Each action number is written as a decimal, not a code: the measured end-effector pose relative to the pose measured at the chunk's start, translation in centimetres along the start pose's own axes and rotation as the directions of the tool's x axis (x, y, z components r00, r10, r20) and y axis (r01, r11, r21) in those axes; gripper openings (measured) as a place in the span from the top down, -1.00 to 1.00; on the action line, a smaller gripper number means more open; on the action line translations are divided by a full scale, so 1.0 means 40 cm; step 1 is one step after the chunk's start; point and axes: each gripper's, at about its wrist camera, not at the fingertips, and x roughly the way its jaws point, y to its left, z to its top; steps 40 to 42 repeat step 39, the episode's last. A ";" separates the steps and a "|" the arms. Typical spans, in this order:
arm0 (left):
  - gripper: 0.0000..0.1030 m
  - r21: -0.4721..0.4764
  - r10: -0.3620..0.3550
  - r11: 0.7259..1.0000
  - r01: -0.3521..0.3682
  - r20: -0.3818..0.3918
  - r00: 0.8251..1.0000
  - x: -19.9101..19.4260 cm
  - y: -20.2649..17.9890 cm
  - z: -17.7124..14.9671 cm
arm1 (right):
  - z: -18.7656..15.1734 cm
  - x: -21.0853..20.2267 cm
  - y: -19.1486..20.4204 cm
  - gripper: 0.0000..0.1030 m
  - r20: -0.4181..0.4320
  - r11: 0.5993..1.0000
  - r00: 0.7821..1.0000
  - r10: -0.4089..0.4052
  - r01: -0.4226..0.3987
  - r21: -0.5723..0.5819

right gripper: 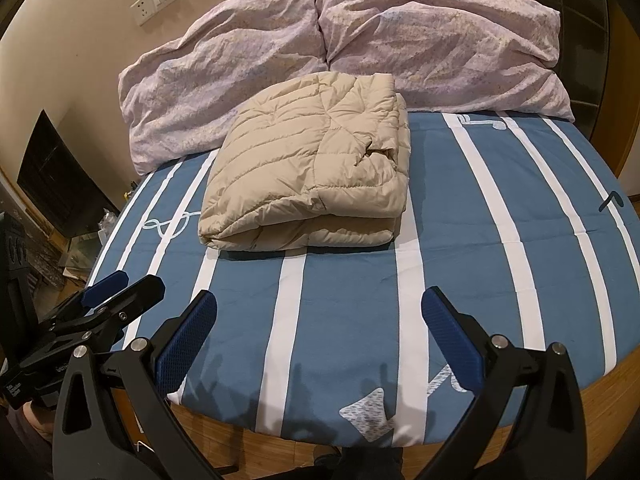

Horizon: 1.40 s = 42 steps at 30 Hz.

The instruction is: Fold large clothes

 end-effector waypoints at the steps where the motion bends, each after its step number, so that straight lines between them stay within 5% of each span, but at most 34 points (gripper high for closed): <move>1: -0.96 0.000 0.000 1.000 0.000 0.000 1.000 0.000 0.000 0.000 | 0.000 0.000 0.000 -0.97 0.000 1.000 1.000 0.000 0.000 0.000; 42: -0.96 -0.005 -0.002 1.000 0.002 -0.005 1.000 0.016 -0.001 -0.004 | 0.000 0.007 -0.008 -0.97 -0.006 1.000 1.000 0.002 -0.002 0.011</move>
